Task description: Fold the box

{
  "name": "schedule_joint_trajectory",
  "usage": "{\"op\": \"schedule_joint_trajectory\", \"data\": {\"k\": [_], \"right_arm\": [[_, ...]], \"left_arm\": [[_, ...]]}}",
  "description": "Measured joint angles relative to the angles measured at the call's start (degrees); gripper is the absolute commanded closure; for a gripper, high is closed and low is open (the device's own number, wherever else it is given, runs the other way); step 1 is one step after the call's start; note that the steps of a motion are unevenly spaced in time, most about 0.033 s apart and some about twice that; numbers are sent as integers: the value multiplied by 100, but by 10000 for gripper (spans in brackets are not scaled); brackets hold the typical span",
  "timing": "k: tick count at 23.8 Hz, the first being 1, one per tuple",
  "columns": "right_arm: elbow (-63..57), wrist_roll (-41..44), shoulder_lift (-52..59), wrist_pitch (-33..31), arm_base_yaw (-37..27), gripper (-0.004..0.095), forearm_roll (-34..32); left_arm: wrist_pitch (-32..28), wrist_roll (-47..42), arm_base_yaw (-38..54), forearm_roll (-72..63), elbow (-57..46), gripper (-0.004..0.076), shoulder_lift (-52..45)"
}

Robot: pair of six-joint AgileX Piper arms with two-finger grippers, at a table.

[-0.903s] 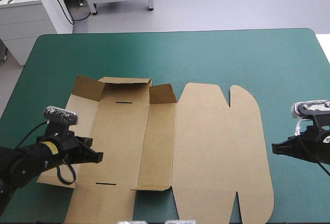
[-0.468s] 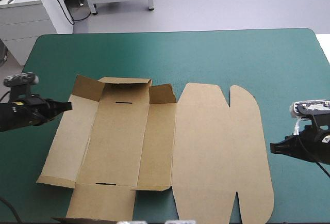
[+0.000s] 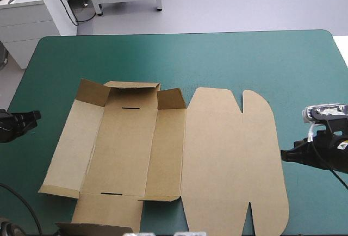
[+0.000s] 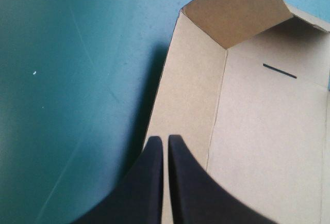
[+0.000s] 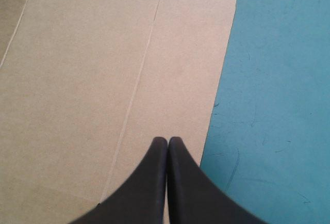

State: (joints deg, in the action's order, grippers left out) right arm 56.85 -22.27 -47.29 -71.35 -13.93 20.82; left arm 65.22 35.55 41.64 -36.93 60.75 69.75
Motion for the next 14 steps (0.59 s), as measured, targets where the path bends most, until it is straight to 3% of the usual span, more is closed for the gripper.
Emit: {"op": "schedule_joint_trajectory", "data": {"k": [6,8,11,14], "right_arm": [[0,-80,0,0,0,927,0],[0,-105,0,0,0,927,0],[0,-122,0,0,0,927,0],[0,-122,0,0,0,927,0]], "left_arm": [[90,79,1,46,-49,651,4],[80,79,1,89,-130,520,6],[2,84,1,98,-330,178,11],[-222,84,1,104,-584,123,17]]}}
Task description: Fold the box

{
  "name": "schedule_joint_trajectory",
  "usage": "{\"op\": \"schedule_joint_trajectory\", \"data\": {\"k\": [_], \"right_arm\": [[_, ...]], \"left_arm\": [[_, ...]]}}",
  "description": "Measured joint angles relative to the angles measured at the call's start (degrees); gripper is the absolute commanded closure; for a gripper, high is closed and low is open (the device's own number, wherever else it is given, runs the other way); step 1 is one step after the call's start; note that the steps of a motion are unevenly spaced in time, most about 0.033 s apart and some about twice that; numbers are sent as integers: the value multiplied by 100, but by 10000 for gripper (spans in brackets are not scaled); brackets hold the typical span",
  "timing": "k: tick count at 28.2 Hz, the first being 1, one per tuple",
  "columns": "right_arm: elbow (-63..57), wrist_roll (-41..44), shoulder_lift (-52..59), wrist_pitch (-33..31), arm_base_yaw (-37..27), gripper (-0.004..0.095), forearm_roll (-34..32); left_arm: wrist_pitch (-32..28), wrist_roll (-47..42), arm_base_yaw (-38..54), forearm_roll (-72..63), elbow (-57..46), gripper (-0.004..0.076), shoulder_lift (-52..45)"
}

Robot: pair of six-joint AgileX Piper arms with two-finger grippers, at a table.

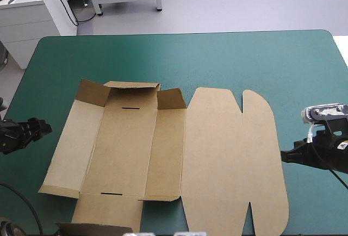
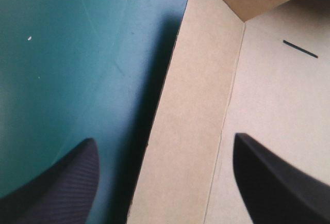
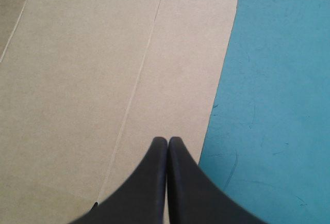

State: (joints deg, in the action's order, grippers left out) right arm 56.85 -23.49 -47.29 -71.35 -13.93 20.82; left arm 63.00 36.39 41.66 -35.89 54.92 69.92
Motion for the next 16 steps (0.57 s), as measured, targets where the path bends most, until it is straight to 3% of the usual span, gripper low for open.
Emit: {"op": "schedule_joint_trajectory", "data": {"k": [8,16], "right_arm": [[0,-25,0,0,0,927,0],[0,-46,0,0,0,927,12]], "left_arm": [[-90,323,0,161,-555,125,333],[489,933,0,174,-607,125,1057]]}}
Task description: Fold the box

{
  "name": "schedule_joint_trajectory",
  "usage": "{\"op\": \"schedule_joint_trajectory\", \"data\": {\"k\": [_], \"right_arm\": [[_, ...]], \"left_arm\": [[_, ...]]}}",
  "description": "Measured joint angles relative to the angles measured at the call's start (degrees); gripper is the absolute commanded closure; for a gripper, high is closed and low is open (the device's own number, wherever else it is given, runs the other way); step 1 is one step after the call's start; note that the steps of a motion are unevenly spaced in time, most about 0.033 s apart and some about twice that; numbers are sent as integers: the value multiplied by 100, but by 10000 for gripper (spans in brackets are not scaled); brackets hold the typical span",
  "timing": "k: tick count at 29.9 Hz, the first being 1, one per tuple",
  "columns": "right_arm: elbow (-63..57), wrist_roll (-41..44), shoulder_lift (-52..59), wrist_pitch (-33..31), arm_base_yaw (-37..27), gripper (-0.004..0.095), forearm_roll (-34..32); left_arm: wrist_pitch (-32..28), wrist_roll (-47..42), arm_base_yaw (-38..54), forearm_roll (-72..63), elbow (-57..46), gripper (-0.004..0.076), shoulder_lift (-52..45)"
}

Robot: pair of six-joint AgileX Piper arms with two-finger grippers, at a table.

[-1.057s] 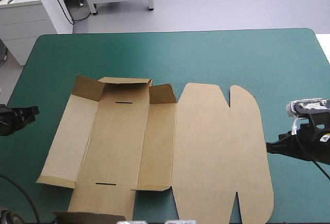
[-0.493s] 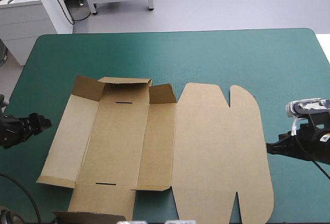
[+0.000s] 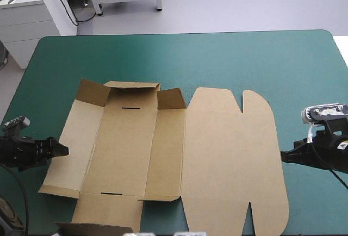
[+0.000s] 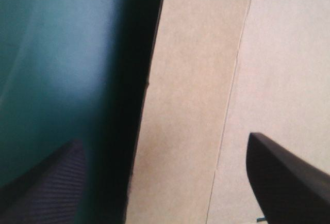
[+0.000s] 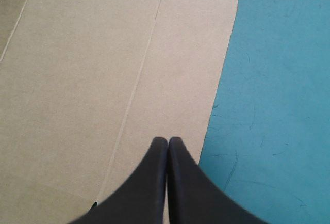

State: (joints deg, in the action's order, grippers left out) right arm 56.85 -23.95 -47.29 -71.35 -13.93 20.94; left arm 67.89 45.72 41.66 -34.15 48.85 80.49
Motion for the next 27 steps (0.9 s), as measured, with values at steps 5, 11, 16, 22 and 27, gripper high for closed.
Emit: {"op": "schedule_joint_trajectory", "data": {"k": [5,11,16,22,27], "right_arm": [[0,-64,0,0,0,927,9],[0,-82,0,0,0,927,13],[0,-88,0,0,0,927,13],[0,-101,0,0,0,927,13],[0,-101,0,0,0,927,94]], "left_arm": [[49,223,0,-3,-73,125,120],[57,416,-177,-158,-218,125,120],[25,455,-789,-163,-365,125,120],[37,427,-1142,-201,-400,125,120],[37,357,-1159,-171,-400,206,120]]}}
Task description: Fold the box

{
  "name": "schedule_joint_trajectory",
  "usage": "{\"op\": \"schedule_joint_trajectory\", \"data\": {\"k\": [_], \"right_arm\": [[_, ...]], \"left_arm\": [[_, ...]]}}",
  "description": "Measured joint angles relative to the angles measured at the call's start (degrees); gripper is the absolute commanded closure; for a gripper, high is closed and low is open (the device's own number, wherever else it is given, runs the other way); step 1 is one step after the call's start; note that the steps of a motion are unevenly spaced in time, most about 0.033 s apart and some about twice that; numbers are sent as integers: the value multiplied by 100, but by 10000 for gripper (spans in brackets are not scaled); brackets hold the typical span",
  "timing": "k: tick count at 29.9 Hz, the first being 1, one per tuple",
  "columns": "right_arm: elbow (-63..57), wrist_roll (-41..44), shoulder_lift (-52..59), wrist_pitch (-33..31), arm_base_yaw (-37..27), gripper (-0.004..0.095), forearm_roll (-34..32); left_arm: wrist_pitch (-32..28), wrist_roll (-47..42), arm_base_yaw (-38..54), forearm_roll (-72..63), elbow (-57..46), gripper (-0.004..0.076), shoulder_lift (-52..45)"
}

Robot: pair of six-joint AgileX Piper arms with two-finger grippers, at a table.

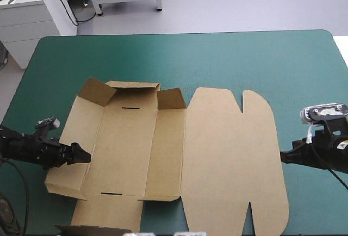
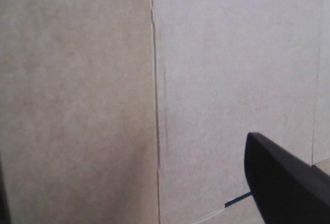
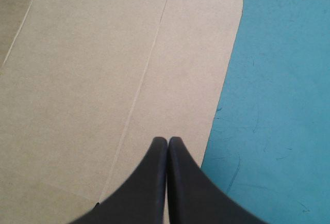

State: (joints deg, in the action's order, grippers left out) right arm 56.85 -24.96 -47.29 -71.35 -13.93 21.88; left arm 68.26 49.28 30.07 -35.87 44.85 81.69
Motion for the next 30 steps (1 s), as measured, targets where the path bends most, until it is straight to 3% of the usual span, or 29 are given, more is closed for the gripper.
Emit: {"op": "schedule_joint_trajectory", "data": {"k": [8,12,13,22,30], "right_arm": [[0,-5,0,0,0,927,23],[0,-11,0,0,0,927,23],[0,-17,0,0,0,927,23],[0,-22,6,0,0,927,23],[0,-22,6,0,0,927,23]], "left_arm": [[0,-342,-4,375,0,447,0],[0,-393,-4,455,0,706,0],[0,-399,-4,495,0,728,0],[62,-297,-196,616,0,732,0],[0,-323,-1268,1107,682,732,6]]}}
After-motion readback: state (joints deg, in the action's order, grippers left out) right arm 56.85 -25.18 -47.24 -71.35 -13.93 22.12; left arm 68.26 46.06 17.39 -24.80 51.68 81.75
